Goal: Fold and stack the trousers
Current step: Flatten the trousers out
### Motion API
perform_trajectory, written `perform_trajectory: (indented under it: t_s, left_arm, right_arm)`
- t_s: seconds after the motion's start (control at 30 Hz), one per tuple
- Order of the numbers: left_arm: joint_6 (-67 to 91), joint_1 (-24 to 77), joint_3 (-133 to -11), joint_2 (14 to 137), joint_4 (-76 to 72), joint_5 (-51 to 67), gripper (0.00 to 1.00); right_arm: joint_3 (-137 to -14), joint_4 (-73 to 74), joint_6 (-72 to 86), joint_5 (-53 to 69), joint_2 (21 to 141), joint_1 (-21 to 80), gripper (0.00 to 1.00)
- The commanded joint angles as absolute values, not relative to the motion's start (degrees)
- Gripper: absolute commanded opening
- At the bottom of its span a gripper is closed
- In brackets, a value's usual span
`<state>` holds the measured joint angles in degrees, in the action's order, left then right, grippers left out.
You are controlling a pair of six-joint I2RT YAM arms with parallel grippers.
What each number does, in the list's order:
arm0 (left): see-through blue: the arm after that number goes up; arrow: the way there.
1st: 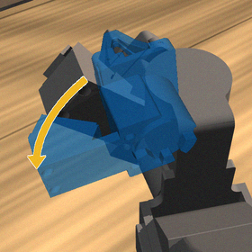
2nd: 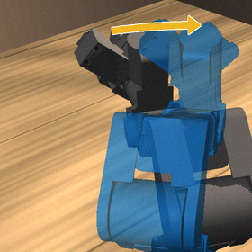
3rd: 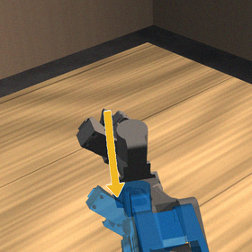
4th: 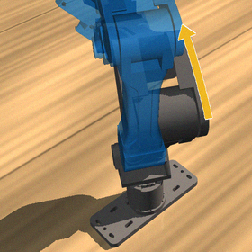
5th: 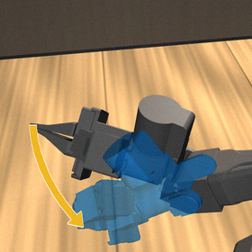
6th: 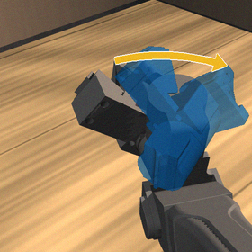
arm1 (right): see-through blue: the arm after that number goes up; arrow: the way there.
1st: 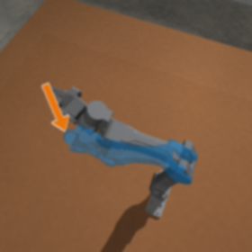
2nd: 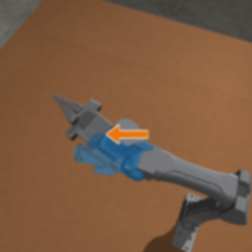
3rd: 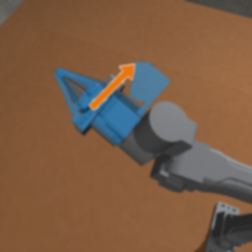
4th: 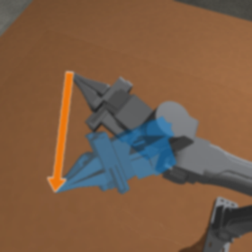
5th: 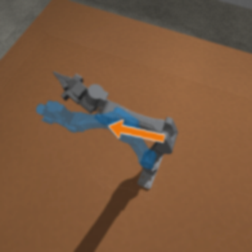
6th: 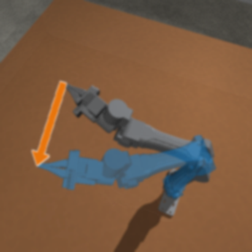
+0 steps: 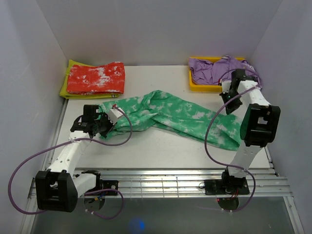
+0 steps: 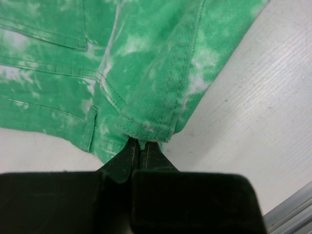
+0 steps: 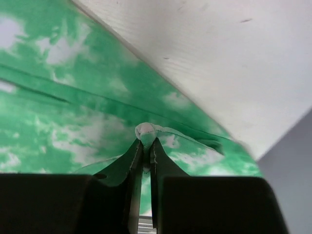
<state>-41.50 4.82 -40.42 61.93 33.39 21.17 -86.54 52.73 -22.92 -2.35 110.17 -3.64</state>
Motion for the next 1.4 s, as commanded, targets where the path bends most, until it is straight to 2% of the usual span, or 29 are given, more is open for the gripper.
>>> perform_trajectory:
  t_s: [0.0, 0.1, 0.13, 0.33, 0.43, 0.57, 0.67, 0.87, 1.07, 1.17, 1.2, 1.23, 1.27, 1.3, 1.33, 1.37]
  left_arm:
    - [-39.1, 4.3, -45.6, 63.9, 31.1, 18.8, 0.00]
    - [-37.8, 2.2, -51.1, 67.0, 33.6, 20.7, 0.00]
    - [-37.4, 0.8, -54.0, 67.4, 34.5, 21.5, 0.00]
    - [-39.9, -6.5, -61.1, 66.8, 40.7, 28.0, 0.00]
    - [-45.0, -10.4, -60.9, 64.7, 42.6, 29.0, 0.00]
    - [-53.2, -18.3, -57.1, 62.1, 44.5, 30.4, 0.00]
    - [-61.2, -23.4, -52.0, 59.9, 46.1, 32.1, 0.00]
    - [-64.5, -24.6, -45.5, 57.4, 45.2, 33.2, 0.00]
    - [-88.2, -24.8, -36.2, 50.3, 54.7, 31.5, 0.00]
    - [-91.8, -24.8, -31.8, 45.7, 56.2, 30.1, 0.00]
    - [-91.2, -24.8, -32.7, 45.2, 57.6, 30.6, 0.05]
    - [-89.4, -24.8, -34.0, 45.1, 58.0, 31.6, 0.26]
    - [-87.0, -24.8, -35.8, 46.3, 58.4, 33.9, 0.37]
    - [-82.7, -24.8, -37.9, 47.8, 60.1, 35.1, 0.45]
    - [-81.1, -24.9, -43.4, 49.7, 61.8, 36.1, 0.65]
    - [-79.6, -24.8, -46.4, 54.4, 65.3, 38.3, 0.78]
  right_arm:
    - [-93.5, 59.5, -35.1, 3.0, 100.8, -7.4, 0.08]
    - [-94.1, 61.8, -45.3, 9.3, 94.8, -13.1, 0.08]
    - [-93.6, 62.3, -53.4, 11.0, 91.6, -15.2, 0.08]
    - [-91.1, 64.2, -78.6, 23.6, 82.5, -34.8, 0.08]
    - [-90.1, 67.3, -92.4, 30.9, 81.1, -45.9, 0.08]
    - [-86.0, 69.4, -105.9, 33.1, 81.7, -58.3, 0.08]
    - [-83.0, 69.5, -110.4, 31.9, 84.0, -62.8, 0.08]
    - [-74.9, 69.4, -115.0, 33.0, 83.2, -65.0, 0.08]
    - [-56.8, 62.1, -132.4, 25.3, 74.8, -66.6, 0.08]
    - [-53.4, 58.0, -134.1, 25.4, 72.1, -67.1, 0.25]
    - [-53.7, 57.7, -132.8, 26.7, 71.8, -67.1, 0.44]
    - [-54.5, 57.7, -131.6, 29.3, 71.6, -67.1, 0.54]
    - [-55.5, 58.8, -130.5, 30.7, 71.7, -67.1, 0.65]
    - [-58.2, 59.8, -128.8, 32.0, 71.8, -67.0, 0.86]
    - [-59.7, 60.8, -128.2, 34.2, 72.1, -66.9, 0.92]
    - [-61.2, 62.9, -127.6, 35.1, 72.2, -66.4, 0.98]
